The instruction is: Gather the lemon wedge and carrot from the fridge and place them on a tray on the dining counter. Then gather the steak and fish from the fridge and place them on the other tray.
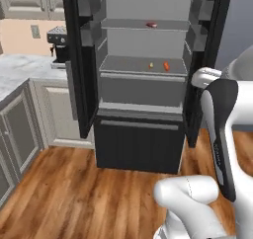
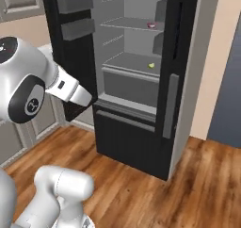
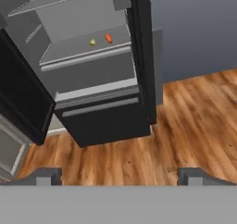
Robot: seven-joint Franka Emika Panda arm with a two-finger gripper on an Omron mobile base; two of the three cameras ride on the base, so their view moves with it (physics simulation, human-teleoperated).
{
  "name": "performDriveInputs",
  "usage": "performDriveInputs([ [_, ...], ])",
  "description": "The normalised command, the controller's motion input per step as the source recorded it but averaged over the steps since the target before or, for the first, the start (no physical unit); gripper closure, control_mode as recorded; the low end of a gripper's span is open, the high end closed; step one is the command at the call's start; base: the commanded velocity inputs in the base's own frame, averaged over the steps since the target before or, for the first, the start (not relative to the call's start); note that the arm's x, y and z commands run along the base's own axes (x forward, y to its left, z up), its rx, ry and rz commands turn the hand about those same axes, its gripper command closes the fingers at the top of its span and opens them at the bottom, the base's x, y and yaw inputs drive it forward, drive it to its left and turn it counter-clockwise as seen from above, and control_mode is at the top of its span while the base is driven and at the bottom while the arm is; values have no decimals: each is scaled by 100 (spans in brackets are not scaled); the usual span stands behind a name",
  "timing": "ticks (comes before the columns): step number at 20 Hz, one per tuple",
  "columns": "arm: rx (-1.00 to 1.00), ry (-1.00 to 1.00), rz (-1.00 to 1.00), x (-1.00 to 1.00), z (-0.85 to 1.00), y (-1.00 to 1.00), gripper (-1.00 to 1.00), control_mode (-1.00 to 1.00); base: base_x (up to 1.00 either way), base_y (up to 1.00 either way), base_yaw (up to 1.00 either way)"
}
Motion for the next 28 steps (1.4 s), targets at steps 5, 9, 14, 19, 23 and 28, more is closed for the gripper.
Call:
performDriveInputs([
  [5,0,0,0,0,0,0,-100,100,92,89,-22],
  [9,0,0,0,0,0,0,-100,100,100,40,-4],
  [14,0,0,0,0,0,0,-100,100,96,-49,0],
  [19,0,0,0,0,0,0,-100,100,97,-52,-3],
  [23,0,0,0,0,0,0,-100,100,90,-57,-10],
  [28,0,0,0,0,0,0,-100,100,56,-17,-12],
])
